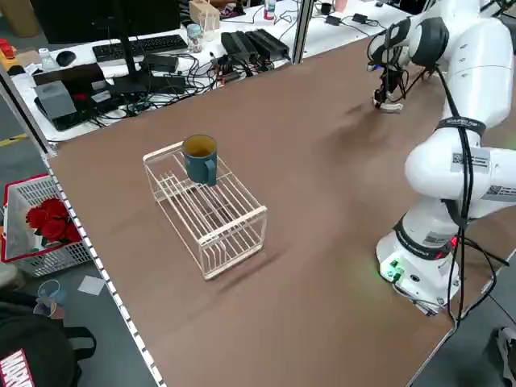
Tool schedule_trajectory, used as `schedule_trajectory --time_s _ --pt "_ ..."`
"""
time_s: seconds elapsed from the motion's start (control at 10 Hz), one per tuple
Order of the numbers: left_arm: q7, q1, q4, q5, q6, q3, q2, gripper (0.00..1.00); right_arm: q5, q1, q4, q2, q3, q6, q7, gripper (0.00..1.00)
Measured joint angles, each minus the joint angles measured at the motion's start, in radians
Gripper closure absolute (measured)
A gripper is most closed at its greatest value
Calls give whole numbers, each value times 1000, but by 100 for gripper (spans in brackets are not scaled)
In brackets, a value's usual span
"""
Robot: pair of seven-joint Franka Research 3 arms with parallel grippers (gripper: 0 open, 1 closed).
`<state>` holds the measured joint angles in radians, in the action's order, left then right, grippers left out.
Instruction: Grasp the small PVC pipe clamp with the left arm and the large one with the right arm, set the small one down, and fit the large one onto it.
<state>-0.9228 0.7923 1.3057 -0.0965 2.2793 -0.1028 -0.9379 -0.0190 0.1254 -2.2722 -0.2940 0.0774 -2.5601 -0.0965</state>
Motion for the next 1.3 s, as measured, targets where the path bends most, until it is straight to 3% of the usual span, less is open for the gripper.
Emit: schedule_trajectory --time_s 0.1,0.3,0.5,0.6,0.7,1.0,1.1,1.3 --pt "0 -4 -4 0 0 2 -2 77 0 3 52 36 -6 116 -7 92" --pt "0 -11 -25 0 0 3 1 50 0 8 187 100 -57 367 -90 92" --pt "-7 -24 -49 20 -35 5 43 23 1 16 328 113 -153 544 -211 92" --pt "-8 -56 -59 32 -107 6 92 7 1 23 382 112 -204 584 -264 92" --pt "3 -113 -67 34 -196 4 158 1 2 31 422 109 -261 592 -344 92" --pt "126 -313 -51 39 -417 2 359 1 0 58 552 7 -426 589 -531 92" --pt "150 -359 -32 37 -460 4 405 1 0 90 608 -63 -451 583 -568 92" --pt "249 -457 12 35 -503 4 487 1 -27 195 719 -221 -460 499 -660 92"
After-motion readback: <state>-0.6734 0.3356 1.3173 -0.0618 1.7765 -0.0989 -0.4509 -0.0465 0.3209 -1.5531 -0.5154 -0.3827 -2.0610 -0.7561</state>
